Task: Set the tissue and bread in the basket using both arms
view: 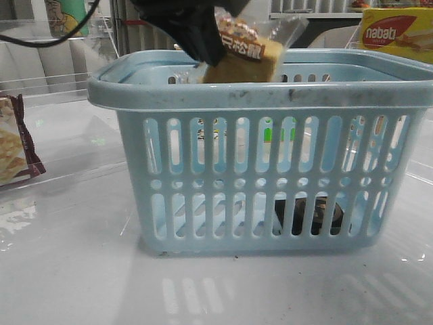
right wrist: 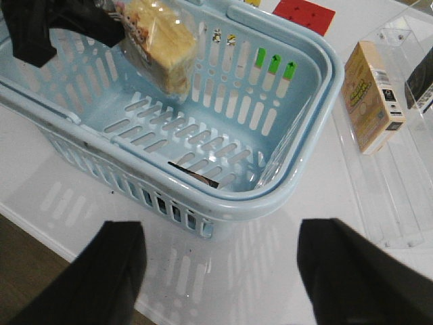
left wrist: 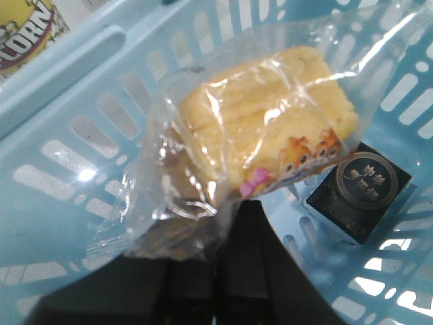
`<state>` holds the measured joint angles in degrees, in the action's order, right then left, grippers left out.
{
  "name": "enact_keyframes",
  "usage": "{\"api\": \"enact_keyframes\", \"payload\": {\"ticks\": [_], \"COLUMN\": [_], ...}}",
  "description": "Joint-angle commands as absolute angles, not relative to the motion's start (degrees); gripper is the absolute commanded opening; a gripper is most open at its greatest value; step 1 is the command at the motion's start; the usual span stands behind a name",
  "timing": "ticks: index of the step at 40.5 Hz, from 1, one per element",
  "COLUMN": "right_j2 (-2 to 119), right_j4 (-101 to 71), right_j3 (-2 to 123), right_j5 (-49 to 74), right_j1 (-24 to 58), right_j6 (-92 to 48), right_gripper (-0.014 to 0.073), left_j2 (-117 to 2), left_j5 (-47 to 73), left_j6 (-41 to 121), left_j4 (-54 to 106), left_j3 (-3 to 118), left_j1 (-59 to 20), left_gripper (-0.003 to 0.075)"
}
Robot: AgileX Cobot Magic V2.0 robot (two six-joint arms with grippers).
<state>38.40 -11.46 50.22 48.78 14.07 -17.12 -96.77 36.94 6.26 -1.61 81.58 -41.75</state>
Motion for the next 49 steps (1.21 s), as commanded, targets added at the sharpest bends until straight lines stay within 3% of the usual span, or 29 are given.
{"api": "enact_keyframes", "payload": {"ticks": [1,5,11,13,24,32,49], "right_j2": [38.29,38.29,38.29,38.29,38.29,38.29,38.29], "right_j4": [-11.85,-11.85,-11.85,-11.85,-11.85,-11.85,-11.85], "right_j3": [51.60,51.60,51.60,51.60,51.60,51.60,51.60], "right_j5": [45.14,45.14,45.14,45.14,45.14,45.14,45.14], "right_j1": [14.11,14.11,14.11,14.11,14.11,14.11,14.11], "right_j6": [-17.61,-17.61,-17.61,-17.61,-17.61,-17.61,-17.61], "right_gripper": [0.0568,0.0568,0.0568,0.0568,0.0568,0.0568,0.0568], "left_j2": [-95.26,-95.39,-95.39,-95.39,-92.54,-84.00,-58.70], "left_j5": [33.15,33.15,33.53,34.56,46.17,47.70,44.28], "left_j6": [6.13,6.13,6.13,6.13,6.13,6.13,5.74], "left_j4": [-1.35,-1.35,-1.35,-1.35,-3.32,-3.32,-3.32], "left_j3": [83.25,83.25,83.25,83.25,88.47,88.77,70.83], "left_j1": [-42.24,-42.24,-42.24,-42.24,-42.24,-42.24,-42.24], "left_gripper": [0.0095,0.0169,0.0375,0.0402,0.0402,0.0402,0.0402]}}
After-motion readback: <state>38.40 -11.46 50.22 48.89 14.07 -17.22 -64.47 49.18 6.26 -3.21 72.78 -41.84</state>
